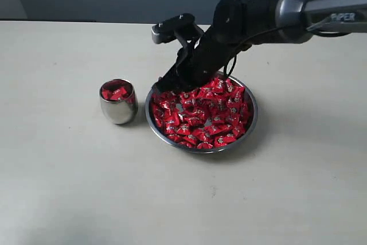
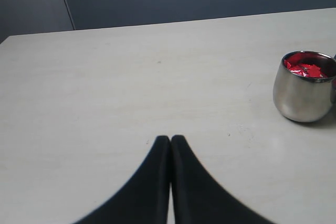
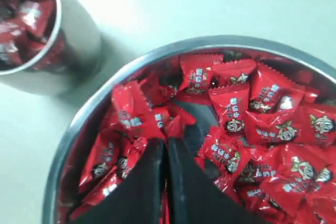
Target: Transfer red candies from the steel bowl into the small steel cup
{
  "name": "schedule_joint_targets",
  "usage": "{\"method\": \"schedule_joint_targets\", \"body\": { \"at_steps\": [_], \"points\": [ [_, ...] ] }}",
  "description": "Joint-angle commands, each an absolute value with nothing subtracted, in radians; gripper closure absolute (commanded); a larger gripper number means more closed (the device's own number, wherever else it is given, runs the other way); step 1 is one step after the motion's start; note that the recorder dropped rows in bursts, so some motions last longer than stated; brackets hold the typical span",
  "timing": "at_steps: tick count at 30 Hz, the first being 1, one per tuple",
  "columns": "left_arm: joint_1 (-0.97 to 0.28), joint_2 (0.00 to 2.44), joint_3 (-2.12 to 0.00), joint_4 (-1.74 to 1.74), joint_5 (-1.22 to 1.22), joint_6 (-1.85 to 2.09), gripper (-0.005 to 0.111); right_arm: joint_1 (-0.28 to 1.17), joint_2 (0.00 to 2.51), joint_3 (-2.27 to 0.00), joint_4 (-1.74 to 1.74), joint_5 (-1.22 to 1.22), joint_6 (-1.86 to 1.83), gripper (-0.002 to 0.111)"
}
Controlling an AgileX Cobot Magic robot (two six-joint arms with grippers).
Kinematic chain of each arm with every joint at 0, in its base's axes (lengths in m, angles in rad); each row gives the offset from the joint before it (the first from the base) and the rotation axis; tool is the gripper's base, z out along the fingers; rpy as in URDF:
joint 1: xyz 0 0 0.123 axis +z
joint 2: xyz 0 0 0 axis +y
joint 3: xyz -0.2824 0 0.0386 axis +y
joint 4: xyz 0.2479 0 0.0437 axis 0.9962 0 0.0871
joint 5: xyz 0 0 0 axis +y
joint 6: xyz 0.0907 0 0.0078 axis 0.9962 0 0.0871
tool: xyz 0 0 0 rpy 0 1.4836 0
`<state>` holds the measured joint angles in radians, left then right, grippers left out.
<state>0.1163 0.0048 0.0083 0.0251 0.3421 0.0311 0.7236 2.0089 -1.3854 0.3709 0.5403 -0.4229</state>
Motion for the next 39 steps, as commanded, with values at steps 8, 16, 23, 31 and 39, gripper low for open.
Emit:
{"method": "schedule_joint_targets", "body": {
  "at_steps": [8,16,23,31,39],
  "points": [
    [0.108,0.000,0.000,0.027,0.337,0.029,0.106,0.745,1.877,-1.380,0.340,0.674,-0.420,0.108],
    [0.108,0.000,0.000,0.027,0.337,0.029,0.106,0.745,2.018,-1.310,0.112,0.550,-0.302,0.108],
    [0.108,0.000,0.000,0.027,0.337,0.029,0.106,0.745,2.068,-1.310,0.090,0.557,-0.300,0.087],
    [0.108,0.000,0.000,0.027,0.337,0.029,0.106,0.745,1.975,-1.310,0.063,0.591,-0.275,0.109],
    [0.108,0.000,0.000,0.027,0.337,0.029,0.106,0.753,1.871,-1.310,0.116,0.579,-0.281,0.109]
  ]
}}
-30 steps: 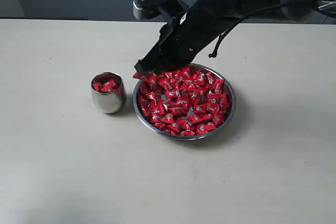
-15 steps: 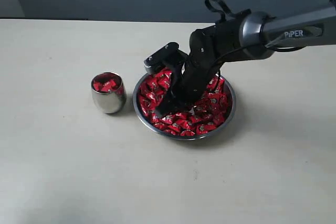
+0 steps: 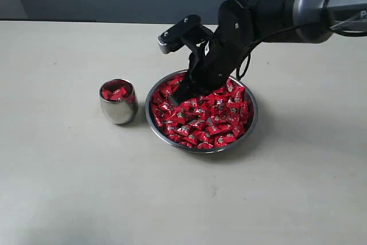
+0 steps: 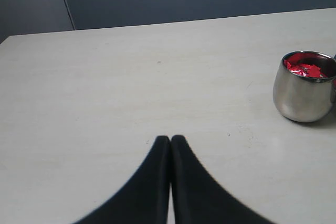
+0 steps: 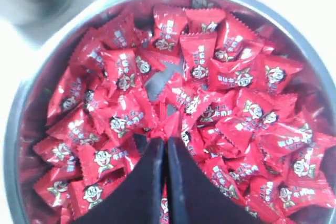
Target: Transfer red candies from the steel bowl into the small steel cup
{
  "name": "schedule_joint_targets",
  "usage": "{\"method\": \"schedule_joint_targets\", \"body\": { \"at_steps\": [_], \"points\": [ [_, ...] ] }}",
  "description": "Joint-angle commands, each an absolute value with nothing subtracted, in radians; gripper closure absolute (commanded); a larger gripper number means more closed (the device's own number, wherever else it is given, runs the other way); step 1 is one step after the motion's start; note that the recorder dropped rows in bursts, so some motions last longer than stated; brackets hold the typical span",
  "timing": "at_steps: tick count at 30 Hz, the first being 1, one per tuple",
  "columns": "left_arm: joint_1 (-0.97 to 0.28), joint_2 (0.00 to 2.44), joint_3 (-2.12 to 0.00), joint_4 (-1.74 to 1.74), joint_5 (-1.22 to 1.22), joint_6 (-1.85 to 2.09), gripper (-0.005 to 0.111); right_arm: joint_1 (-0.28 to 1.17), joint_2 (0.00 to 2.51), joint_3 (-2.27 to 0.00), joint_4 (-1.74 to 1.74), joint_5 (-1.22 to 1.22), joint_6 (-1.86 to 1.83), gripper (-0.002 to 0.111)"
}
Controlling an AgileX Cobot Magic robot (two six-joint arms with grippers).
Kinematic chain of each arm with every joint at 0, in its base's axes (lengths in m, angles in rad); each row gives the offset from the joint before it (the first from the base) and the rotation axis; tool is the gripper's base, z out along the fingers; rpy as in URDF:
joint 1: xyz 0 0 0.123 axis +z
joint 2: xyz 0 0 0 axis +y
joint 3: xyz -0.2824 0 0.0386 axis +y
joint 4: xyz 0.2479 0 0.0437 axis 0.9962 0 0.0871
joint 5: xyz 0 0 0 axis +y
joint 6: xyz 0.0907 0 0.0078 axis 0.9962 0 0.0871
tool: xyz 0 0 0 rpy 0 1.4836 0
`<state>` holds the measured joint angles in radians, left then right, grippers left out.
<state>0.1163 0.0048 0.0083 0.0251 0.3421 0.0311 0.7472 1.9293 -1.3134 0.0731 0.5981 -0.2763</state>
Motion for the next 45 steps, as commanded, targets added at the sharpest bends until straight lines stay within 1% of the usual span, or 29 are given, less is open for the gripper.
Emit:
{"method": "schedule_joint_targets", "body": {
  "at_steps": [1,5,10,17,20,23,25,26,27,28,30,32,33,36,40,45],
  "points": [
    [0.108,0.000,0.000,0.027,0.337,0.029,0.106,0.761,1.863,-1.310,0.136,0.559,-0.292,0.109],
    [0.108,0.000,0.000,0.027,0.337,0.029,0.106,0.812,1.850,-1.319,0.254,0.470,-0.398,0.109],
    [0.108,0.000,0.000,0.027,0.337,0.029,0.106,0.865,1.902,-1.387,0.453,0.410,-0.572,0.109],
    [0.108,0.000,0.000,0.027,0.337,0.029,0.106,0.886,2.059,-1.536,0.527,0.424,-0.630,0.109],
    [0.108,0.000,0.000,0.027,0.337,0.029,0.106,0.886,2.161,-1.632,0.529,0.503,-0.630,0.109],
    [0.108,0.000,0.000,0.027,0.337,0.029,0.106,0.886,2.191,-1.672,0.529,0.527,-0.623,0.109],
    [0.108,0.000,0.000,0.027,0.337,0.029,0.106,0.881,2.184,-1.682,0.517,0.539,-0.607,0.098],
    [0.108,0.000,0.000,0.027,0.337,0.029,0.106,0.876,2.174,-1.682,0.499,0.562,-0.593,0.085],
    [0.108,0.000,0.000,0.027,0.337,0.029,0.106,0.871,2.162,-1.682,0.456,0.589,-0.569,0.075],
    [0.108,0.000,0.000,0.027,0.337,0.029,0.106,0.868,2.154,-1.682,0.423,0.605,-0.547,0.071],
    [0.108,0.000,0.000,0.027,0.337,0.029,0.106,0.857,2.126,-1.682,0.315,0.621,-0.441,0.074],
    [0.108,0.000,0.000,0.027,0.337,0.029,0.106,0.845,2.090,-1.680,0.217,0.647,-0.334,0.082],
    [0.108,0.000,0.000,0.027,0.337,0.029,0.106,0.838,2.068,-1.678,0.152,0.683,-0.274,0.088],
    [0.108,0.000,0.000,0.027,0.337,0.029,0.106,0.825,2.037,-1.678,0.074,0.747,-0.205,0.095],
    [0.108,0.000,0.000,0.027,0.337,0.029,0.106,0.794,1.996,-1.621,0.013,0.779,-0.156,0.096],
    [0.108,0.000,0.000,0.027,0.337,0.029,0.106,0.752,1.945,-1.471,0.010,0.701,-0.140,0.096]
  ]
}}
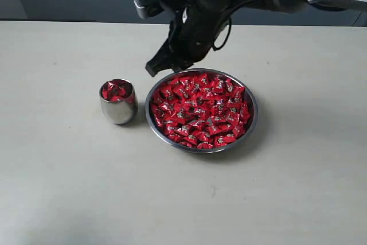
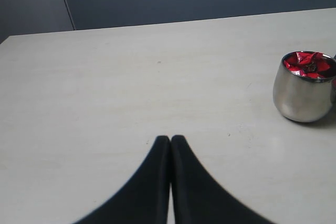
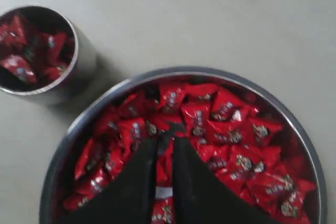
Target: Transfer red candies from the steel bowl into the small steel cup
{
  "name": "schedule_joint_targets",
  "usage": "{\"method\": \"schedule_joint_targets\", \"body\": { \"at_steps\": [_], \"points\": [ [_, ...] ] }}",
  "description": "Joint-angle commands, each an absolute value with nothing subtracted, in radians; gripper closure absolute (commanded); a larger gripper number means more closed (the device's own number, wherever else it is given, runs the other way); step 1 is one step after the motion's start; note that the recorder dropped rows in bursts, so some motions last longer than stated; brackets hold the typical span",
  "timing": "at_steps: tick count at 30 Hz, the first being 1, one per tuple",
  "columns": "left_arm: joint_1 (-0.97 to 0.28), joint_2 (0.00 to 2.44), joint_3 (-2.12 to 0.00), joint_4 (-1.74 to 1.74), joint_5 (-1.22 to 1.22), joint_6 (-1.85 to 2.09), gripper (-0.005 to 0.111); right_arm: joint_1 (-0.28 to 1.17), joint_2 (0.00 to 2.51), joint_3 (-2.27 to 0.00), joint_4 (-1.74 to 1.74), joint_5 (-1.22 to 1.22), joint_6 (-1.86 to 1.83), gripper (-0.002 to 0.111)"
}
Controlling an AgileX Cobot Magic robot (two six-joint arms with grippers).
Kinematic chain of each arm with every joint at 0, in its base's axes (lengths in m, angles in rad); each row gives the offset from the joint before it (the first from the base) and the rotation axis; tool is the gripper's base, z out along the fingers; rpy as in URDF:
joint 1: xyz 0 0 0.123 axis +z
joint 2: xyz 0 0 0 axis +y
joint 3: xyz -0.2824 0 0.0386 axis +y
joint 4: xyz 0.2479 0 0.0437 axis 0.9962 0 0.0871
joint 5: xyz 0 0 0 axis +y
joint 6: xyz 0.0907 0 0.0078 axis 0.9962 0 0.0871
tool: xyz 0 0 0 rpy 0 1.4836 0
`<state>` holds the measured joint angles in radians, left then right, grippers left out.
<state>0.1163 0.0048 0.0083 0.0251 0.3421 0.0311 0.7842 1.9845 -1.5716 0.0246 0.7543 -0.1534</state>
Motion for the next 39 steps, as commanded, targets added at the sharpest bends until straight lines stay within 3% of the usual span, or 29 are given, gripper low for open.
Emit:
{"method": "schedule_joint_targets", "body": {
  "at_steps": [1,12,16,19,30,32,37,39],
  "points": [
    [0.108,0.000,0.000,0.027,0.337,0.029,0.106,0.746,1.938,-1.448,0.012,0.682,-0.140,0.096],
    [0.108,0.000,0.000,0.027,0.337,0.029,0.106,0.748,1.942,-1.329,0.314,0.596,-0.321,0.093],
    [0.108,0.000,0.000,0.027,0.337,0.029,0.106,0.748,1.961,-1.329,0.345,0.596,-0.352,0.073],
    [0.108,0.000,0.000,0.027,0.337,0.029,0.106,0.748,1.987,-1.329,0.343,0.593,-0.352,0.063],
    [0.108,0.000,0.000,0.027,0.337,0.029,0.106,0.746,2.081,-1.329,0.335,0.536,-0.352,0.063],
    [0.108,0.000,0.000,0.027,0.337,0.029,0.106,0.746,2.088,-1.329,0.327,0.520,-0.349,0.068],
    [0.108,0.000,0.000,0.027,0.337,0.029,0.106,0.746,2.080,-1.329,0.319,0.527,-0.343,0.108],
    [0.108,0.000,0.000,0.027,0.337,0.029,0.106,0.746,2.072,-1.329,0.295,0.532,-0.334,0.106]
  ]
}}
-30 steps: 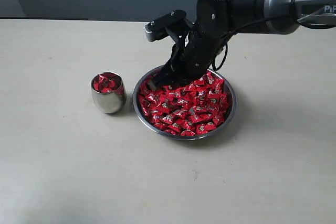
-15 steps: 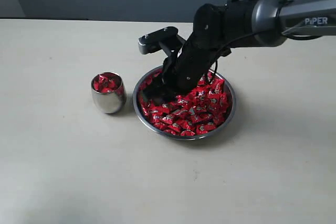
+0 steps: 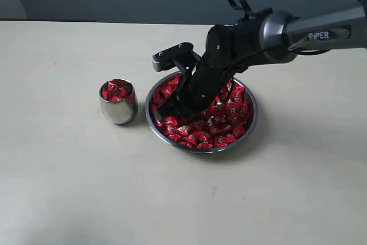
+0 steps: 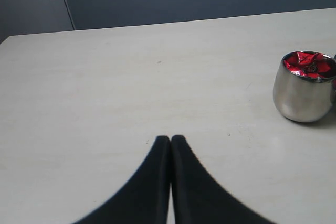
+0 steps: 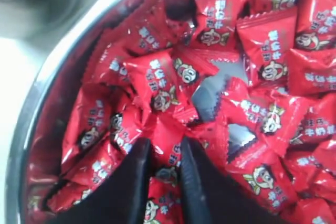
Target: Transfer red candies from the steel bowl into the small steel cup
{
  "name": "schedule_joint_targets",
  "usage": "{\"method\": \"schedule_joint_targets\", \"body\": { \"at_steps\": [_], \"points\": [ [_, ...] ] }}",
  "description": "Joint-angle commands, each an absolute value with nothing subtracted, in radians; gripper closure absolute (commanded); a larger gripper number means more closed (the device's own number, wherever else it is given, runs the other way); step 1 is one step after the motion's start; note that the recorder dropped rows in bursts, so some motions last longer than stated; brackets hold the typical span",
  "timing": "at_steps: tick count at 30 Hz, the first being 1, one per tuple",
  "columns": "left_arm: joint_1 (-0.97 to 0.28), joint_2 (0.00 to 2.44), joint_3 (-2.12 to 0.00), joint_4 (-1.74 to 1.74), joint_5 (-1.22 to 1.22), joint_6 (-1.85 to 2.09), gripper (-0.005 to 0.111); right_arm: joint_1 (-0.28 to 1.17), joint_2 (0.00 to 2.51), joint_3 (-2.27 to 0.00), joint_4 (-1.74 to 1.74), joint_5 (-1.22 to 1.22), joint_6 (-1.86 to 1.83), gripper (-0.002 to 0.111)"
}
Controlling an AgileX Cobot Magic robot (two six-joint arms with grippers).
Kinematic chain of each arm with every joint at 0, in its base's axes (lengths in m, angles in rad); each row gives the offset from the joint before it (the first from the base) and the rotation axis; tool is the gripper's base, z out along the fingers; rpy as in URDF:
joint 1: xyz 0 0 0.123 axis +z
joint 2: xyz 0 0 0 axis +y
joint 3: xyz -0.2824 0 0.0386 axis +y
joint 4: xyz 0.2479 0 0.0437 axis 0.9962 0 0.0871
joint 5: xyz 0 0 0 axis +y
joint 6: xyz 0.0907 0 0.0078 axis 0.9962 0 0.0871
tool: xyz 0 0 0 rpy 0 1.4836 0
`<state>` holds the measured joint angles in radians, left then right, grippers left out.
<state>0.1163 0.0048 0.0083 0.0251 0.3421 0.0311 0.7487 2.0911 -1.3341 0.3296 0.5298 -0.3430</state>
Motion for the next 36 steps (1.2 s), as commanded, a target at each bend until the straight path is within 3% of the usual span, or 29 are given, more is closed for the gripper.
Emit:
{"method": "schedule_joint_targets", "body": {
  "at_steps": [1,6,11,21,33,36],
  "points": [
    [0.108,0.000,0.000,0.027,0.337,0.029,0.106,0.746,2.055,-1.329,0.259,0.543,-0.295,0.105],
    [0.108,0.000,0.000,0.027,0.337,0.029,0.106,0.746,1.966,-1.329,0.222,0.576,-0.254,0.105],
    [0.108,0.000,0.000,0.027,0.337,0.029,0.106,0.790,1.898,-1.334,0.369,0.408,-0.361,0.105],
    [0.108,0.000,0.000,0.027,0.337,0.029,0.106,0.829,2.038,-1.466,0.790,0.434,-0.739,0.105],
    [0.108,0.000,0.000,0.027,0.337,0.029,0.106,0.827,2.123,-1.532,0.771,0.437,-0.744,0.105],
    [0.108,0.000,0.000,0.027,0.337,0.029,0.106,0.827,2.130,-1.532,0.769,0.427,-0.744,0.100]
  ]
}}
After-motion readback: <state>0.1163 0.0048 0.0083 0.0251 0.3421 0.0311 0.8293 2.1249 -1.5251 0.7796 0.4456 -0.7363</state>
